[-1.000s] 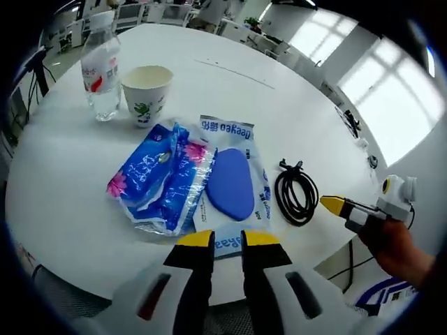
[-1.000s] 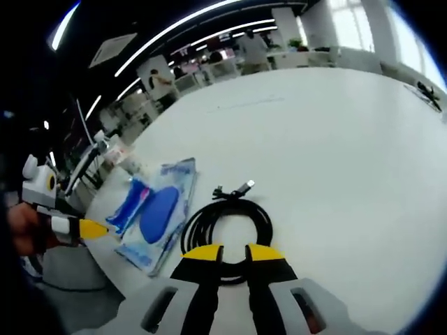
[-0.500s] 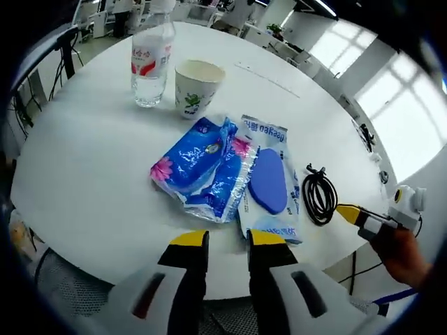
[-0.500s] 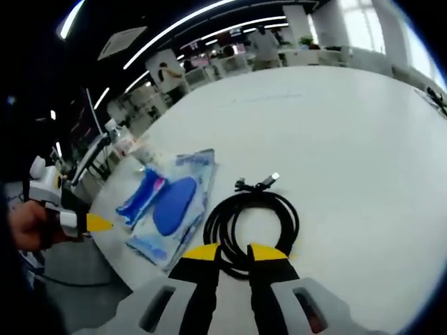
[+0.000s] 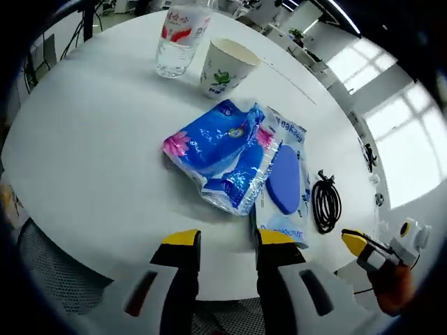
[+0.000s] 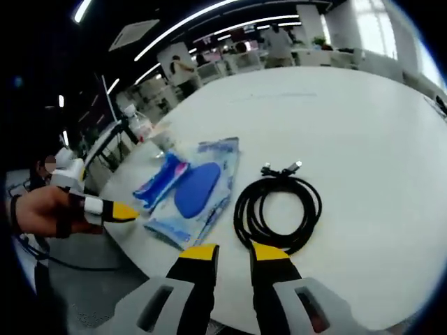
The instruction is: Arrange the tabletop items into an orderly group along one side of the table until the central work area is clear of visible clutter.
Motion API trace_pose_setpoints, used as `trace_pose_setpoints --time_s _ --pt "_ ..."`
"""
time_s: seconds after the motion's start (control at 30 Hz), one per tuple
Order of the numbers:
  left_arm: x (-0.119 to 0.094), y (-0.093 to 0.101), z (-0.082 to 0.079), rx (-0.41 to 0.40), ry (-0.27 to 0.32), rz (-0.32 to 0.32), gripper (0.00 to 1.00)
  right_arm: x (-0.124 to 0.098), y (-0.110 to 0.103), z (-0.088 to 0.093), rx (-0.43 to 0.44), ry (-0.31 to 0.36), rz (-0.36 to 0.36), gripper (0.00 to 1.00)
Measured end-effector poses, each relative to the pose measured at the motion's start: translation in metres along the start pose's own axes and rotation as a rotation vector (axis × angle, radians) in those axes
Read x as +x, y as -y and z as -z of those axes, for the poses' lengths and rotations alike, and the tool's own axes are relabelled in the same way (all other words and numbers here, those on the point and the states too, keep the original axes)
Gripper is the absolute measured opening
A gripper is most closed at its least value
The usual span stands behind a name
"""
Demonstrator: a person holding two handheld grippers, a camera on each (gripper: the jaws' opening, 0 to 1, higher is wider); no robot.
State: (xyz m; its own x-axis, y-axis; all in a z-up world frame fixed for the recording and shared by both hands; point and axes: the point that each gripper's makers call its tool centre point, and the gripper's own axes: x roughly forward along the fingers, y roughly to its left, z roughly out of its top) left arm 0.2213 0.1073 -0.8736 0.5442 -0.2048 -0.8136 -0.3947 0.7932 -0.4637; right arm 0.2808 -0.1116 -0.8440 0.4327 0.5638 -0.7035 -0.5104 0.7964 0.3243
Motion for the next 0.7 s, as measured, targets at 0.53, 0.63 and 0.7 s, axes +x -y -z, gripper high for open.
trace_pose_setpoints --time_s 0.53,0.63,0.7 --pt "0.013 -0.012 -0.030 -0.115 0.130 0.054 0.17 -0.012 -0.008 0.003 0.006 -0.003 -0.001 0.17" --pt "0.013 -0.017 -0.031 -0.134 0.132 0.050 0.14 -0.009 -0.006 -0.004 0.002 0.017 0.002 0.16" --pt "0.012 -0.017 -0.031 -0.153 0.139 0.059 0.12 -0.009 -0.004 -0.011 0.009 0.035 0.010 0.16"
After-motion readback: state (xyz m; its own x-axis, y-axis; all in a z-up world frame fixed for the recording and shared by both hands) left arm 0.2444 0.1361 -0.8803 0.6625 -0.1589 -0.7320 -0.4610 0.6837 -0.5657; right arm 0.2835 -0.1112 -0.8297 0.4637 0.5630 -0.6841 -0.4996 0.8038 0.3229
